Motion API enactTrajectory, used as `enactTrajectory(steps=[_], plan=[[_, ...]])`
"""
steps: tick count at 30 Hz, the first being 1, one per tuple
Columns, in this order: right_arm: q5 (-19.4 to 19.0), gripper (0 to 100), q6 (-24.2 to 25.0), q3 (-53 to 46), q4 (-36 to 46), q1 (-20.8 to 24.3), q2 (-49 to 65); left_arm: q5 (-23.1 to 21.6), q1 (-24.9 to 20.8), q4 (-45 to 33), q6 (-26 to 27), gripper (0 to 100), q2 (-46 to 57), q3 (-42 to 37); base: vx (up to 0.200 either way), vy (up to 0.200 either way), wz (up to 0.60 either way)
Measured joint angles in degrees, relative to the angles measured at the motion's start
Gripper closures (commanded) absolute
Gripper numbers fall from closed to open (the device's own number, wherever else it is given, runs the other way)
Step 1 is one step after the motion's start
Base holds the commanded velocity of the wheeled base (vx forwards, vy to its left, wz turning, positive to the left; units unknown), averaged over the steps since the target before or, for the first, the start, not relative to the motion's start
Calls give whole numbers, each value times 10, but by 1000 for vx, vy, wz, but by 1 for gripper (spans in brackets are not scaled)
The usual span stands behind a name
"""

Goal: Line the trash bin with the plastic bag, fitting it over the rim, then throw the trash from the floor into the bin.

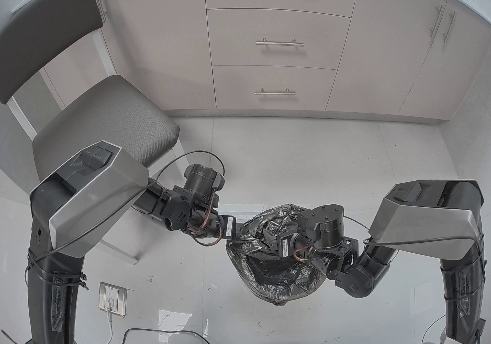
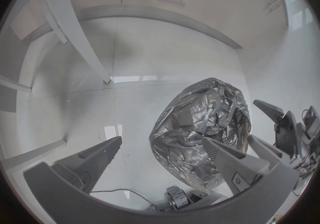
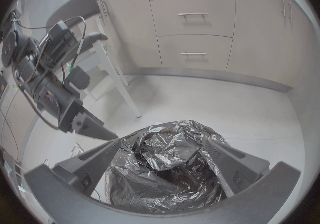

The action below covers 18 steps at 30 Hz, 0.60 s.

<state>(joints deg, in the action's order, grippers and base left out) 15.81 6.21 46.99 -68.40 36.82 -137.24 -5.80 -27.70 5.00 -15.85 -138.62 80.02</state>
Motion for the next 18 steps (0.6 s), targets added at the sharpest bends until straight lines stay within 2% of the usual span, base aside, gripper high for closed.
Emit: enactTrajectory(steps=[5,11,18], plan=[[0,0,12,-39,-46,3,15,46,-41,69,6,0,19,-50,0,0,0],[-2,0,34,-56,-58,0,20,123,-91,177,49,0,22,-113,0,0,0],[-4,0,41,-58,-62,-6,22,207,-115,210,79,0,-18,-119,0,0,0]])
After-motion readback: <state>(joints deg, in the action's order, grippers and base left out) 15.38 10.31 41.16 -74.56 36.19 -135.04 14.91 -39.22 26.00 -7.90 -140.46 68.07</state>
